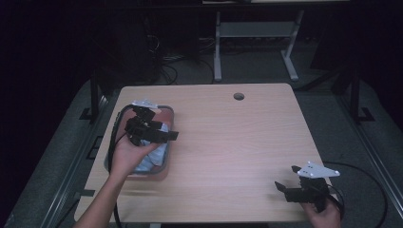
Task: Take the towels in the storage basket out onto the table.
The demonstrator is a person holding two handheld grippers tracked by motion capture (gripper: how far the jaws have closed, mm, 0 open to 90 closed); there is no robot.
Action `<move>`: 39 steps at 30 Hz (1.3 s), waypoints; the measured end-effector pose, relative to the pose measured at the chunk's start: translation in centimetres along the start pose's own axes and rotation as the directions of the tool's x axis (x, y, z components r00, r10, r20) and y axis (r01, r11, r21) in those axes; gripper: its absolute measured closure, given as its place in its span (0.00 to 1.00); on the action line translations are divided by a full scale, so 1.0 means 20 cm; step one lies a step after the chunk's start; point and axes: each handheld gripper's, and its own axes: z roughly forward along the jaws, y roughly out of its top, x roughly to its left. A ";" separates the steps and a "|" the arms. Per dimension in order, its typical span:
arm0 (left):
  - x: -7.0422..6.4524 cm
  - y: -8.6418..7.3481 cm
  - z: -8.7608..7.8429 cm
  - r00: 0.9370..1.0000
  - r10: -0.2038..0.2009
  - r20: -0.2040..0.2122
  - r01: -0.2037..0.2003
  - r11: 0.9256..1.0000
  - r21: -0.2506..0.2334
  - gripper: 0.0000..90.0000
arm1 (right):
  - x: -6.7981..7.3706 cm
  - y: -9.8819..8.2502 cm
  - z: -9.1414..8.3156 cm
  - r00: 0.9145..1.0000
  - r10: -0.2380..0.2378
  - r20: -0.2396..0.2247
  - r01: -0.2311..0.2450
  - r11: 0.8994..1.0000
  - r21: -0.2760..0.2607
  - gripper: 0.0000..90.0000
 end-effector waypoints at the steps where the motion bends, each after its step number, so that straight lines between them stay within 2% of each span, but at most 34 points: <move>1: 0.02 -0.01 -0.01 1.000 -0.014 -0.006 0.014 1.000 -0.002 0.22 | 0.00 0.00 0.00 1.000 -0.001 0.000 0.001 1.000 0.000 0.16; 9: 0.13 -0.07 -0.10 0.995 -0.082 -0.065 0.081 0.997 -0.012 0.22 | 0.01 0.01 0.00 1.000 -0.007 -0.004 0.007 1.000 0.000 0.16; 15: 0.18 -0.14 -0.11 0.989 -0.117 -0.094 0.116 0.993 -0.019 0.19 | 0.02 0.01 0.00 1.000 -0.011 -0.004 0.011 1.000 -0.003 0.16; 20: 0.22 -0.20 -0.10 0.984 -0.141 -0.104 0.141 0.990 -0.004 0.19 | 0.03 0.01 -0.01 1.000 -0.010 -0.004 0.010 1.000 -0.003 0.16; 25: 0.26 -0.25 -0.08 0.976 -0.179 -0.127 0.182 0.983 0.008 0.19 | 0.03 0.01 0.00 1.000 -0.012 -0.006 0.012 1.000 -0.001 0.16; 31: 0.30 -0.30 -0.06 0.967 -0.190 -0.168 0.199 0.979 0.039 0.23 | 0.03 0.01 -0.01 1.000 -0.027 -0.002 0.027 1.000 -0.001 0.16; 35: 0.33 -0.31 -0.03 0.960 -0.215 -0.181 0.229 0.972 0.059 0.23 | 0.05 0.02 0.00 0.999 -0.038 0.005 0.038 0.999 0.007 0.16; 38: 0.34 -0.32 -0.01 0.959 -0.229 -0.167 0.243 0.967 0.073 0.23 | 0.06 0.02 0.00 0.999 -0.042 0.003 0.042 0.999 0.007 0.16; 39: 0.34 -0.32 0.00 0.959 -0.225 -0.174 0.241 0.967 0.080 0.22 | 0.06 0.02 0.00 0.999 -0.041 0.003 0.041 0.999 0.009 0.16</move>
